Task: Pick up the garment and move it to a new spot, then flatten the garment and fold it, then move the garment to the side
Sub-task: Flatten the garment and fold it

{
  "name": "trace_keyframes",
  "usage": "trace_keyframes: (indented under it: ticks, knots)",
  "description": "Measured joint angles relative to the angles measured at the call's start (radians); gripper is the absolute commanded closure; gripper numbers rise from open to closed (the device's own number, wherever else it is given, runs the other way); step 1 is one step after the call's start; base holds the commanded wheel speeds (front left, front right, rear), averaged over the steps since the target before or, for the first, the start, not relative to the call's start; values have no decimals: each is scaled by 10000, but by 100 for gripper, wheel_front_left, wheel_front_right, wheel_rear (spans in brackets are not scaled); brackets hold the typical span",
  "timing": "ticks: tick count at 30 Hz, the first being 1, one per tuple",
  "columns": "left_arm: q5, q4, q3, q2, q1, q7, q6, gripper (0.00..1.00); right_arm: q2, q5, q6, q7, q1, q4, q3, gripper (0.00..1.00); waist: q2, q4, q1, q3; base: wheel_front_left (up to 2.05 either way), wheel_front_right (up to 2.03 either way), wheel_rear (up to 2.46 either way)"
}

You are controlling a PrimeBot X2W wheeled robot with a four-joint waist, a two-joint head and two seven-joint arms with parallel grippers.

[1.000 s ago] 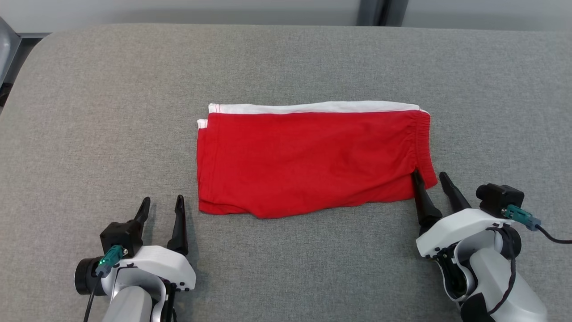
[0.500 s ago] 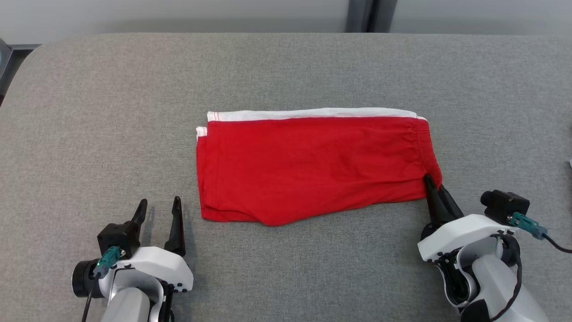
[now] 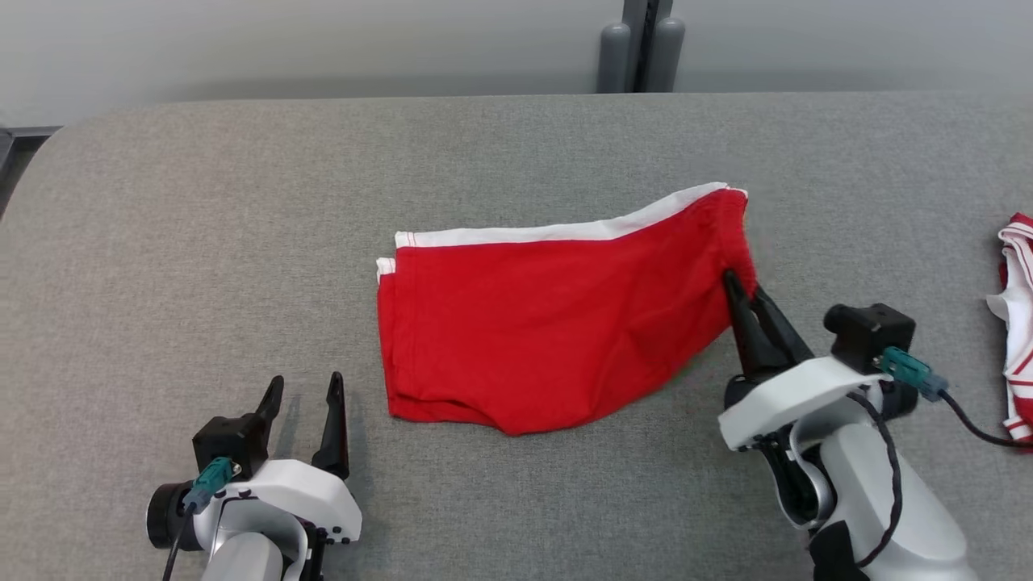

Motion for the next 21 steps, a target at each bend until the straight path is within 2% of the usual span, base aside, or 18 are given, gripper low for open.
trace_keyframes:
  ticks: [6,13,21]
  knots:
    - [-314,-31,-447,4,46,0,48,0,6,291,0,0,-392,-199,1749,100,0,570,0,-76,0,0,0]
    - [-616,-128,-903,10,274,0,215,0,8,899,0,0,-707,240,3515,100,0,1659,0,-193,0,0,0]
    - [-819,-265,-1354,10,423,0,309,0,10,1338,0,0,-1271,1099,4339,100,0,2965,0,-271,0,0,0]
